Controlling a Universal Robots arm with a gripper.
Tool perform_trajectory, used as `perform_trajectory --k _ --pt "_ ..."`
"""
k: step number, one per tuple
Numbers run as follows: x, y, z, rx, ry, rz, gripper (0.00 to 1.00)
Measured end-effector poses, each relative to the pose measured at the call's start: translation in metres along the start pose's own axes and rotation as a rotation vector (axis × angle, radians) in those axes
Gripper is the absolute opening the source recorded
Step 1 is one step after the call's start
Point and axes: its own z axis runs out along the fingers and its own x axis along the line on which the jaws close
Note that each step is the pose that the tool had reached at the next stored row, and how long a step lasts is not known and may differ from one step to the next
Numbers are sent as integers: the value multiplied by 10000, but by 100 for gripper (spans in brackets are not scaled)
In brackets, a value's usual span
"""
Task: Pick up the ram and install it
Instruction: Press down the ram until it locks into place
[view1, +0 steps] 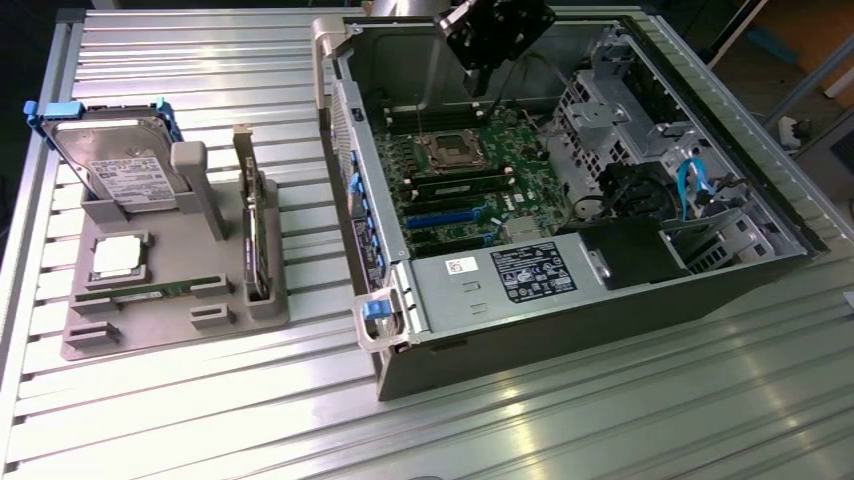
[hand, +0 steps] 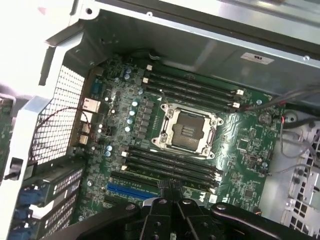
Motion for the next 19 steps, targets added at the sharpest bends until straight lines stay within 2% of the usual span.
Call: perform_trajectory --k 6,11,19 --pt "0 0 0 18 -27 1091 11" --pt "0 0 1 38 -55 2233 11" --pt "0 0 1 37 -53 2154 11"
